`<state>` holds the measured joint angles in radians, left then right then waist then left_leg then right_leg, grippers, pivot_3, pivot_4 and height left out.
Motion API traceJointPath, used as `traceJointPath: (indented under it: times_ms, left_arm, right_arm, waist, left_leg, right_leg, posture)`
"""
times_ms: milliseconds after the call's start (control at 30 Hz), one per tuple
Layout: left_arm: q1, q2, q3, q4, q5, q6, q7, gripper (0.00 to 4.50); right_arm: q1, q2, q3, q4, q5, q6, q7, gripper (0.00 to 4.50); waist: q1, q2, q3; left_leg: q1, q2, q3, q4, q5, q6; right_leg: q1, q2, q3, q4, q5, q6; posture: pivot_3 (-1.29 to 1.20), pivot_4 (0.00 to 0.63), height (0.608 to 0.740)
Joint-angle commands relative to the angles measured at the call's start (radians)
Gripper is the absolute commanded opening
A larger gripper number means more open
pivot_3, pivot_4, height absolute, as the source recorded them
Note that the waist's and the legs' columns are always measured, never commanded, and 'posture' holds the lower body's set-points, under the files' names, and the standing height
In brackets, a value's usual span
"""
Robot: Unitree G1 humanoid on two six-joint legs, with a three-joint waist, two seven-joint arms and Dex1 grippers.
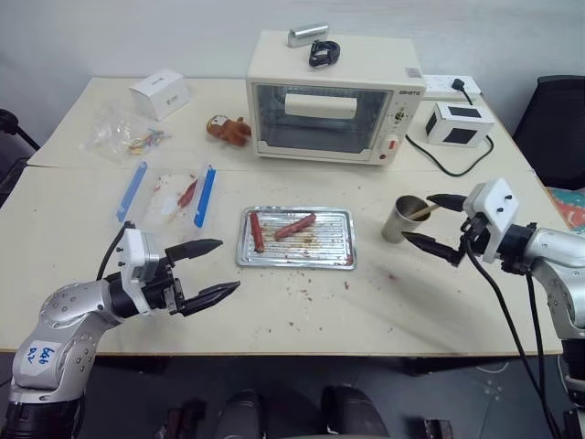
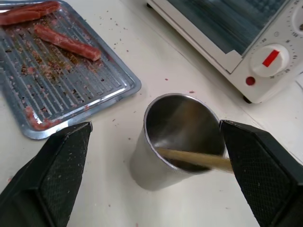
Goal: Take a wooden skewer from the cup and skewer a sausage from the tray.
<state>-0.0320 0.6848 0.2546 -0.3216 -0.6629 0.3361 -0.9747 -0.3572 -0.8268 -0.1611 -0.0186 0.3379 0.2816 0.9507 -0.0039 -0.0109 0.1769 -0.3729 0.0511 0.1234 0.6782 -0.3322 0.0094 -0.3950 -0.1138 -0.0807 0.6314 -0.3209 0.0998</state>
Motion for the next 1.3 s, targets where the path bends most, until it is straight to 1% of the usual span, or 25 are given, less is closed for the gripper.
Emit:
traceJointPath:
  times_ms: [33,500,900,1067,1300]
  left_arm:
    - [-0.006,-0.003,0.004,-0.028,0.001,-0.015,0.003,4.48]
    - [-0.023,-0.016,-0.011,-0.015,0.010,-0.027,0.004,4.48]
    - [-0.019,-0.018,-0.013,-0.019,0.010,-0.029,0.014,4.48]
    - [-0.018,-0.018,-0.012,-0.019,0.012,-0.030,0.017,4.48]
    - [-0.017,-0.017,-0.011,-0.022,0.013,-0.029,0.020,4.48]
  right_arm:
    - [-0.037,-0.027,-0.015,0.008,-0.012,-0.030,0.011,4.50]
    - [-0.121,-0.038,-0.001,0.099,-0.051,-0.087,0.069,4.50]
    - [-0.182,-0.058,0.031,0.218,-0.085,-0.127,0.143,4.50]
    - [-0.202,-0.066,0.044,0.233,-0.091,-0.118,0.184,4.50]
    - [-0.201,-0.108,0.056,0.185,-0.074,-0.029,0.236,4.50]
  waist:
    - [0.000,0.000,0.000]
    - [0.000,0.000,0.000]
    - [-0.001,0.001,0.000]
    - [-0.001,0.001,0.001]
    - [-0.001,0.001,0.001]
  left_leg:
    - [0.000,0.000,0.000,0.000,0.000,0.000]
    - [0.000,0.000,0.000,0.000,0.000,0.000]
    - [0.000,0.000,0.000,0.000,0.000,0.000]
    - [0.000,0.000,0.000,-0.001,0.000,0.000]
    - [0.000,0.001,0.000,-0.001,0.000,0.000]
  right_leg:
    - [0.000,0.000,0.000,0.000,0.000,0.000]
    - [0.000,0.000,0.000,-0.001,0.000,0.000]
    - [0.000,0.000,0.000,-0.001,0.000,0.000]
    - [0.000,0.000,0.000,-0.002,0.000,0.000]
    - [0.000,0.000,0.000,-0.002,0.000,0.000]
  posture:
    - [0.00,0.150,0.740]
    - [0.00,0.150,0.740]
    - [0.00,0.150,0.740]
    - [0.00,0.150,0.740]
    - [0.00,0.150,0.740]
